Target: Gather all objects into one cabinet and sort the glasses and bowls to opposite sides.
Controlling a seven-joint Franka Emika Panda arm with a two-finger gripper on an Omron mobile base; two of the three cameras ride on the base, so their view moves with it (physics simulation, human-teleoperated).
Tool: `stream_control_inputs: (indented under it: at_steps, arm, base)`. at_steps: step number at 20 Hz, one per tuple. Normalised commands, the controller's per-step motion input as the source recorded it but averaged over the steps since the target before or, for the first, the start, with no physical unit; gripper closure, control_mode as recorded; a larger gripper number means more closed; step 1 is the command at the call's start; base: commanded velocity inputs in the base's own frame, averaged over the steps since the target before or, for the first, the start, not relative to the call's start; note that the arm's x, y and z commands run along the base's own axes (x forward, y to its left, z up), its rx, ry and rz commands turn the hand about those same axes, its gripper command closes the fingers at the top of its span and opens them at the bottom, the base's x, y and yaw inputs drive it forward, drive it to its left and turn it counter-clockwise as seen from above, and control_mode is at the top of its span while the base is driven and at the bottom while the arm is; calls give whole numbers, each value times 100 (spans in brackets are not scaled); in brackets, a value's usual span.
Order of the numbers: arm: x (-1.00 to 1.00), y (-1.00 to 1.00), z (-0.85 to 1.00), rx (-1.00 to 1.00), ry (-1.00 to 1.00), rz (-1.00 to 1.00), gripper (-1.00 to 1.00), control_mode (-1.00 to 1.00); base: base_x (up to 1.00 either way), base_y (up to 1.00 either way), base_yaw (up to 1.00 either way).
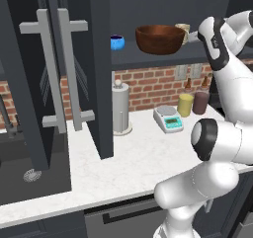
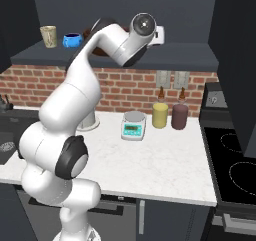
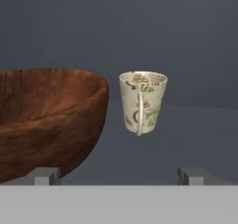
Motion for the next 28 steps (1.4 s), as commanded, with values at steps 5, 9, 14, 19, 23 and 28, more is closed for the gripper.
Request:
stream_control_inputs:
  at_steps: [5,9,14,19,23,28]
  arm:
    - [2,4,0,0,0,0,-100,-100]
    - [0,0,0,0,0,0,-100,-100]
    - [0,0,0,0,-1,0,-100,-100]
    - [1,-7,0,1,-3,-2,-100,-100]
    - [21,-8,0,0,0,-1,-100,-100]
    - [23,-9,0,0,0,0,-100,-100]
  base:
    - [0,0,0]
    - [0,0,0]
    - [0,0,0]
    - [0,0,0]
    - [0,0,0]
    - [0,0,0]
